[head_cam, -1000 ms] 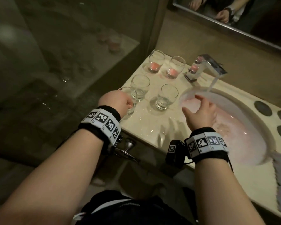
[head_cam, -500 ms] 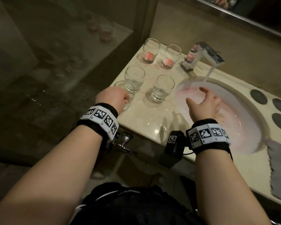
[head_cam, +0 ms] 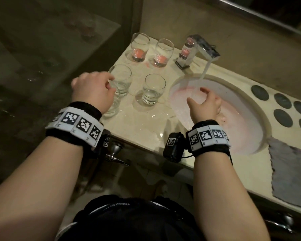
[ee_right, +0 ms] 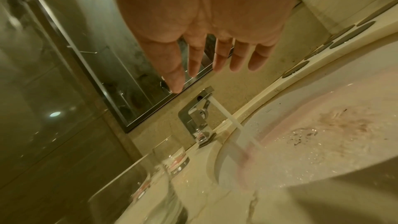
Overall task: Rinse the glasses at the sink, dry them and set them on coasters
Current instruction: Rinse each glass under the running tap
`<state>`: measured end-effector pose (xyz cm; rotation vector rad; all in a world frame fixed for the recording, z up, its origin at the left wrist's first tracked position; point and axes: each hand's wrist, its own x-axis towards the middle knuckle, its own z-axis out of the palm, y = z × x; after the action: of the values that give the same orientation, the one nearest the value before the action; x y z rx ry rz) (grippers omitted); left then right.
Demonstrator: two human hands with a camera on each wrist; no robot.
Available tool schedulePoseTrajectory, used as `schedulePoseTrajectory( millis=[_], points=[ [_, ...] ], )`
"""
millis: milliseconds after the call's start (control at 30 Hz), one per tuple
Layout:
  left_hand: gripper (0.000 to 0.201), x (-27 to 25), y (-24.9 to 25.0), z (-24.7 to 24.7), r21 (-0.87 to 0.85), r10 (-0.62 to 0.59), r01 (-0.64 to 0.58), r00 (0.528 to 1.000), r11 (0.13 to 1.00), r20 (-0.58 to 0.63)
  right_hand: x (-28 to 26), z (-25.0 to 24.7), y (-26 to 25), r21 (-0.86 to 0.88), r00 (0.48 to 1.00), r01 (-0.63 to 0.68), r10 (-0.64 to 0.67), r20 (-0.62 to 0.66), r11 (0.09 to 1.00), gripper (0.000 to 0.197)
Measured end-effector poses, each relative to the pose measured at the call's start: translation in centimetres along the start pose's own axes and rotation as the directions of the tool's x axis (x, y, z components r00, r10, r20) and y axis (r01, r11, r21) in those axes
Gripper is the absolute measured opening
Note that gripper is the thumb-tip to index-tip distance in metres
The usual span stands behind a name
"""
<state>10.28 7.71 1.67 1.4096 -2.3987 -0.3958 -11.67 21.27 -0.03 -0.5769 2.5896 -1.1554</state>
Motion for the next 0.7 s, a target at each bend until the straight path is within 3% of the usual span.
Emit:
schedulePoseTrajectory(
  millis=[200, 333, 533, 700],
  points=[
    [0.033, 2.3, 5.0, -0.2, -0.074, 0.051, -0.054, 0.998, 0.996, -0.034, 3.9, -2.0, 1.9, 0.05, 1.0, -0.028, 0.029, -0.012, 0.998, 0.047],
    [0.034, 5.1, 10.2, 1.5, -0.081, 0.092, -0.089, 0.995, 0.993, 0.027, 7.9, -4.6, 3.5, 0.079, 1.0, -0.025, 0.025, 0.003, 0.997, 0.045],
    [0.03, 10.7, 16.7, 1.3, 0.043, 0.059, -0.061, 0.997, 0.997, 0.055, 14.3, -8.5, 5.6, 0.061, 0.994, 0.028, -0.034, 0.103, 0.998, 0.041],
    [0.031, 15.8, 20.3, 1.7, 0.193, -0.004, -0.029, 0.985, 0.981, 0.172, 18.3, -9.4, 6.3, 0.005, 0.978, 0.113, -0.112, 0.175, 0.994, 0.038]
  ],
)
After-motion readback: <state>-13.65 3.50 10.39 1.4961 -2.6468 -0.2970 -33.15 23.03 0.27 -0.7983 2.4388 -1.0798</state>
